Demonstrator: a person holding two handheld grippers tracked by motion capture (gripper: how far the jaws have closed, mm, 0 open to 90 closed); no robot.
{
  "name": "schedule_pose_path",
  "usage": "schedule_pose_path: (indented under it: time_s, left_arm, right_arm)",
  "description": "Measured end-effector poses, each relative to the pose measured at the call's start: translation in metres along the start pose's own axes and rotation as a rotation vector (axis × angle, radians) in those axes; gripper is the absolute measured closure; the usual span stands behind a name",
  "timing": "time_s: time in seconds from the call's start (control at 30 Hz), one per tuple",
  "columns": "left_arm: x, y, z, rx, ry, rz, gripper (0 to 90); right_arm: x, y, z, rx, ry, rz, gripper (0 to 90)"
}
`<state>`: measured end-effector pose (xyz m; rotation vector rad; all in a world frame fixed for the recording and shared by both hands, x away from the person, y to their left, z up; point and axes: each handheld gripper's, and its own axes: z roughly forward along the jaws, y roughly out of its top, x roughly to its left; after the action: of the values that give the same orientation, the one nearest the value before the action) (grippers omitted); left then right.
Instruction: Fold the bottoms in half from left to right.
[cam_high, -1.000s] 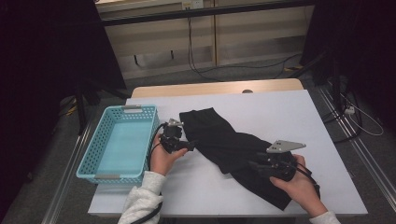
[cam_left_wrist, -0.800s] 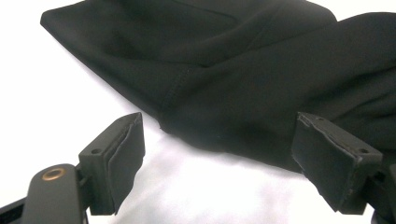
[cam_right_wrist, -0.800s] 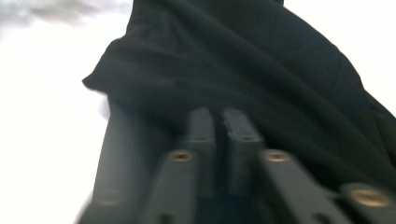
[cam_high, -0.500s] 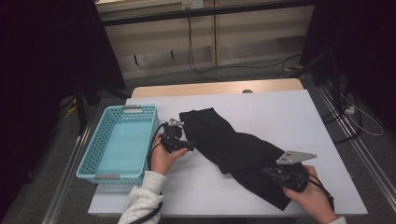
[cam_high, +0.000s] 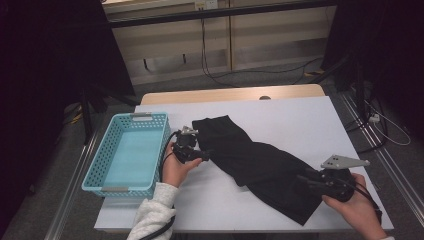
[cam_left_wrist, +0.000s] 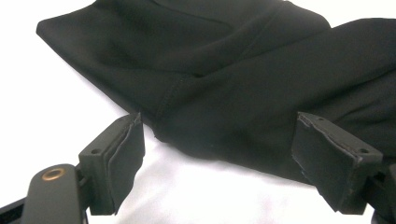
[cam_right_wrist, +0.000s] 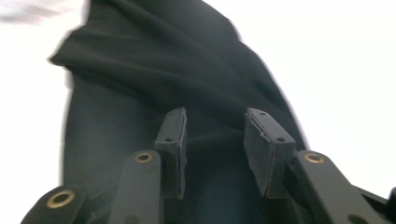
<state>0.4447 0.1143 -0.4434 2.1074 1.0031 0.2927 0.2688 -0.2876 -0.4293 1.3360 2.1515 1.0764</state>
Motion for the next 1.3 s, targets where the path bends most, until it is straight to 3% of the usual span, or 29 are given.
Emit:
schedule_pose_path:
  time_s: [0.1, 0.17, 0.23, 0.3, 0.37, 0.43, 0.5, 0.67, 0.73, 0.8, 0.93, 1.03, 1.1, 1.13, 1.3]
  left_arm:
    - [0.0, 0.0, 0.001, 0.01, -0.003, 0.003, 17.7]
    - [0.0, 0.0, 0.001, 0.007, -0.005, -0.002, 17.7]
    - [0.0, 0.0, 0.0, 0.009, -0.003, 0.003, 17.7]
    - [0.0, 0.0, 0.0, 0.012, -0.005, 0.002, 17.7]
    - [0.001, -0.001, 0.001, 0.009, 0.001, 0.004, 17.7]
    - [0.0, -0.001, 0.002, 0.009, 0.0, -0.002, 17.7]
    - [0.0, -0.001, 0.002, 0.01, -0.002, 0.001, 17.7]
    - [0.001, 0.0, 0.0, -0.001, 0.002, 0.001, 17.7]
    - [0.001, 0.0, 0.0, 0.007, -0.002, -0.002, 17.7]
    - [0.001, -0.001, 0.001, 0.005, -0.001, -0.002, 17.7]
    - [0.001, 0.0, 0.0, -0.007, 0.003, -0.008, 17.7]
    - [0.002, -0.001, 0.0, -0.005, 0.003, -0.011, 17.7]
    - [0.003, -0.001, 0.0, -0.008, 0.009, -0.012, 17.5]
    - [0.003, -0.001, 0.0, -0.011, 0.011, -0.014, 17.3]
    - [0.004, -0.001, 0.001, -0.019, 0.022, -0.027, 16.3]
  right_arm:
    - [-0.014, -0.007, 0.004, 0.046, -0.06, 0.026, 63.0]
    - [-0.02, -0.012, 0.007, 0.065, -0.071, 0.036, 63.6]
    - [-0.026, -0.016, 0.01, 0.092, -0.118, 0.031, 63.9]
    - [-0.032, -0.019, 0.014, 0.103, -0.125, 0.051, 68.3]
    - [-0.034, -0.021, 0.017, 0.119, -0.124, 0.05, 73.3]
    - [-0.034, -0.021, 0.019, 0.105, -0.091, 0.058, 84.7]
    - [-0.032, -0.019, 0.02, 0.111, -0.098, 0.047, 89.0]
    - [-0.04, -0.015, 0.007, 0.125, -0.105, 0.068, 90.0]
    - [-0.044, -0.017, 0.003, 0.12, -0.124, 0.066, 88.0]
    - [-0.046, -0.019, 0.003, 0.114, -0.132, 0.08, 71.5]
    - [-0.047, -0.023, 0.009, 0.146, -0.129, 0.11, 60.8]
    - [-0.046, -0.024, 0.01, 0.143, -0.121, 0.118, 67.8]
    - [-0.045, -0.024, 0.011, 0.133, -0.1, 0.13, 87.2]
    - [-0.044, -0.025, 0.012, 0.128, -0.057, 0.14, 88.0]
    - [-0.051, -0.022, 0.007, 0.141, -0.08, 0.144, 88.9]
